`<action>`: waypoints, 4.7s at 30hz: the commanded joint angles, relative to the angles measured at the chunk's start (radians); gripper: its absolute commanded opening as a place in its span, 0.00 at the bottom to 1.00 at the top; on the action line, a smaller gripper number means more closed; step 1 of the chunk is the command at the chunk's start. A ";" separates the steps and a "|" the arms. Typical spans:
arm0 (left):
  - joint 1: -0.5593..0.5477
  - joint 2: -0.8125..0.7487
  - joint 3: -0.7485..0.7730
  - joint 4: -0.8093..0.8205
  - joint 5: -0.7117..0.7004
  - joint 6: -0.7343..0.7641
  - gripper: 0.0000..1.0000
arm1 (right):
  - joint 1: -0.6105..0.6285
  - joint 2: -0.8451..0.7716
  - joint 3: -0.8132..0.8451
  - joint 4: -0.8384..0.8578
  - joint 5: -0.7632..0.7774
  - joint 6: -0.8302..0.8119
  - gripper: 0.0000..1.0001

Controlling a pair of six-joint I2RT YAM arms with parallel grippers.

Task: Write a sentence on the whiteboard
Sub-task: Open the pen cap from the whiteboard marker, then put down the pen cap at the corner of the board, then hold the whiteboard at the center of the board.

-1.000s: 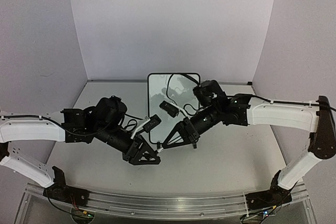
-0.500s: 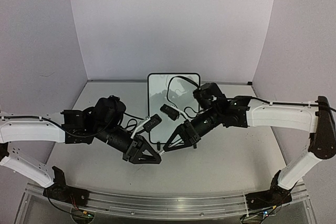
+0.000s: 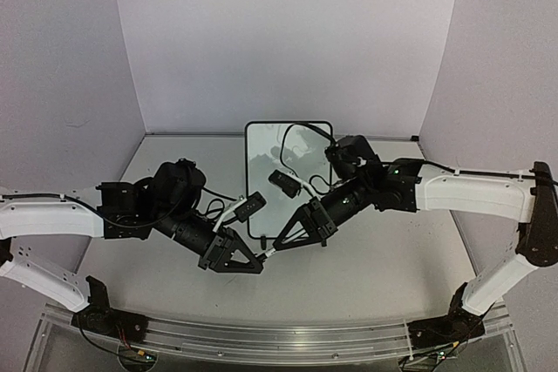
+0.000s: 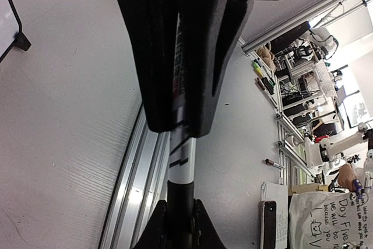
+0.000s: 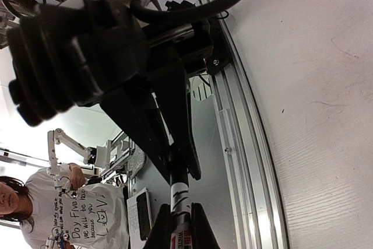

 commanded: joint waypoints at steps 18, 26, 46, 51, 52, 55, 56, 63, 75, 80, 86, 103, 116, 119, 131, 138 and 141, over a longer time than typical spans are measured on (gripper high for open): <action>0.001 -0.050 -0.034 -0.077 -0.052 0.009 0.00 | -0.272 -0.218 -0.077 -0.021 -0.181 -0.075 0.00; 0.015 0.040 -0.140 -0.168 -0.491 -0.205 0.03 | -0.270 -0.288 -0.112 -0.069 0.144 -0.033 0.00; 0.024 0.216 -0.257 -0.017 -0.484 -0.371 0.06 | -0.202 -0.405 -0.213 -0.066 0.483 0.014 0.00; 0.023 0.213 -0.254 -0.028 -0.506 -0.374 0.28 | -0.189 -0.412 -0.221 -0.057 0.533 0.022 0.00; 0.023 0.209 -0.255 -0.032 -0.512 -0.377 0.35 | -0.189 -0.416 -0.224 -0.052 0.541 0.026 0.00; 0.024 0.191 -0.259 -0.042 -0.524 -0.387 0.52 | -0.188 -0.427 -0.229 -0.045 0.561 0.033 0.00; 0.024 0.182 -0.261 -0.044 -0.527 -0.391 0.57 | -0.187 -0.430 -0.231 -0.045 0.566 0.035 0.00; 0.024 0.127 -0.278 -0.058 -0.545 -0.412 0.88 | -0.187 -0.453 -0.247 -0.043 0.610 0.052 0.00; 0.167 -0.023 -0.166 -0.229 -0.439 -0.293 0.99 | -0.180 -0.490 -0.252 -0.036 0.687 0.101 0.00; 0.352 -0.023 -0.003 -0.342 -0.297 -0.111 0.99 | -0.144 -0.506 -0.268 0.010 0.748 0.106 0.00; 0.512 0.148 0.257 -0.393 -0.121 0.090 1.00 | -0.112 -0.478 -0.282 0.112 0.792 0.117 0.00; 0.651 0.506 0.637 -0.213 0.175 0.359 0.64 | -0.029 -0.220 -0.134 0.297 0.995 0.085 0.00; 0.651 0.552 0.637 -0.180 0.224 0.437 0.44 | -0.039 -0.019 0.085 0.309 0.970 0.016 0.00; 0.651 0.562 0.646 -0.185 0.205 0.447 0.42 | -0.047 0.026 0.127 0.324 0.945 0.017 0.00; 0.649 0.607 0.694 -0.191 0.191 0.457 0.31 | -0.057 0.084 0.181 0.354 0.938 0.015 0.00; 0.644 0.617 0.714 -0.201 0.195 0.470 0.24 | -0.062 0.108 0.204 0.354 0.969 0.003 0.00; 0.636 0.623 0.724 -0.206 0.198 0.478 0.22 | -0.064 0.114 0.208 0.354 0.981 0.004 0.00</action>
